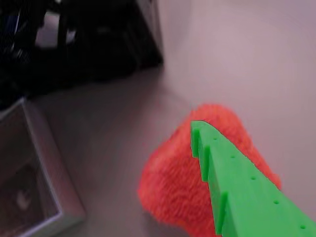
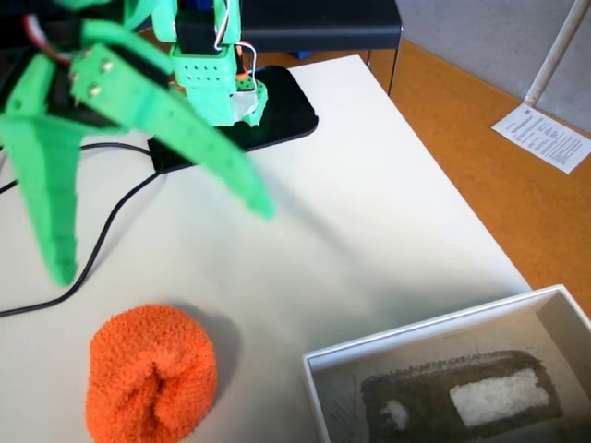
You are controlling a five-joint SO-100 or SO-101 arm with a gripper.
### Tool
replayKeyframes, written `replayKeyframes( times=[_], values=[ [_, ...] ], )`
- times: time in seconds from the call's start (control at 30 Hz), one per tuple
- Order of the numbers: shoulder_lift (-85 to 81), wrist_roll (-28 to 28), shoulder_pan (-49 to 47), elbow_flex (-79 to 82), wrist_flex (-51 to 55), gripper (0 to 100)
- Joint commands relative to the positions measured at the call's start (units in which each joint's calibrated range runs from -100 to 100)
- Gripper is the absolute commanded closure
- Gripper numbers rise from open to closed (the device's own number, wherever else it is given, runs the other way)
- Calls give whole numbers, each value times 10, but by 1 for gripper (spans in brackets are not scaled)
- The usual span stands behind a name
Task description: Remove orange objects from table
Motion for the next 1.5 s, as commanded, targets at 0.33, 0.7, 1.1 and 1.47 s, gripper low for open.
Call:
replayKeyframes(
  times=[0.33, 0.7, 1.1, 1.47],
  values=[
    [184, -48, 75, -79, 68, 42],
    [253, -15, 41, -95, 42, 42],
    [324, 37, 37, -99, -9, 62],
    [299, 63, 29, -107, -15, 100]
  ],
)
